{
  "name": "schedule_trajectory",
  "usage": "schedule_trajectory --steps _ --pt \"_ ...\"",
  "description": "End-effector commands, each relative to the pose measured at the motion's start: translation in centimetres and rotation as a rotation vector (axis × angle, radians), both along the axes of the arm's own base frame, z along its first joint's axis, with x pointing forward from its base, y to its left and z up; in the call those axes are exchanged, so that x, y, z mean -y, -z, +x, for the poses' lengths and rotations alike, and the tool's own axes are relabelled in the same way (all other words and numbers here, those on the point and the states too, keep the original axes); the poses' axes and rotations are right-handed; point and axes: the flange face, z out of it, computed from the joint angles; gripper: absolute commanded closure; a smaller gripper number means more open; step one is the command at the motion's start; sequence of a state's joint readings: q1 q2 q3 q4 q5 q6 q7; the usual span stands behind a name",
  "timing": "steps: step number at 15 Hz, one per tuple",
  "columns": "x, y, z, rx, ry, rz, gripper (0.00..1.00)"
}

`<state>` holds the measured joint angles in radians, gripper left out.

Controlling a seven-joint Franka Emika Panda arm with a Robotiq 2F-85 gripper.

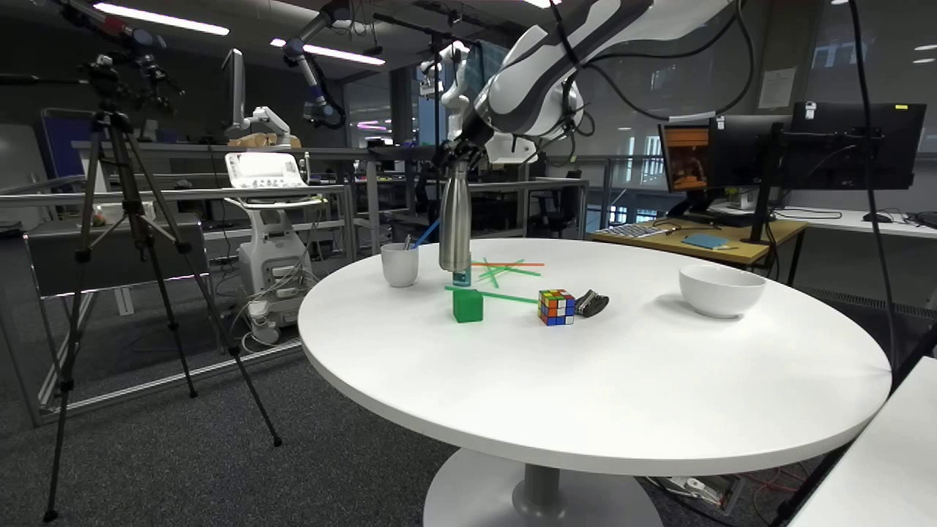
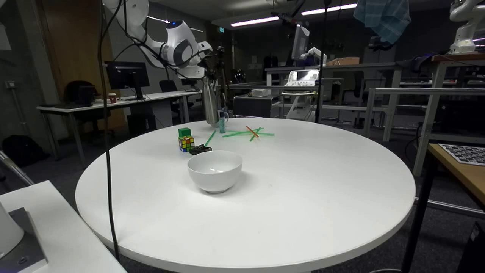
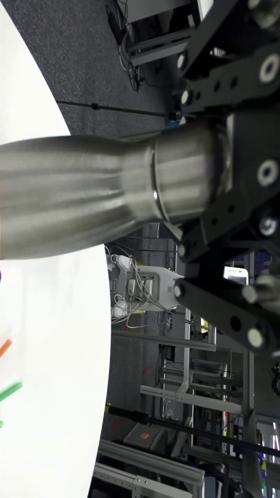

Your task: Move the silver bottle closer to the white cup

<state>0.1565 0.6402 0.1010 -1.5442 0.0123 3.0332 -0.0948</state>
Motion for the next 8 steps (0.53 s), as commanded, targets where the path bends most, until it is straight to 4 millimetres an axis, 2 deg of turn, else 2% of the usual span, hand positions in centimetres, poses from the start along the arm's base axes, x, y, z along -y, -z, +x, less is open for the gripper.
schedule_trajectory --steps 1,8 --pt "-0.65 -1.70 -0.16 0.029 0.008 0.010 0.95" --pt "-1.52 -1.53 -0.30 0.024 -0.003 0.013 0.95"
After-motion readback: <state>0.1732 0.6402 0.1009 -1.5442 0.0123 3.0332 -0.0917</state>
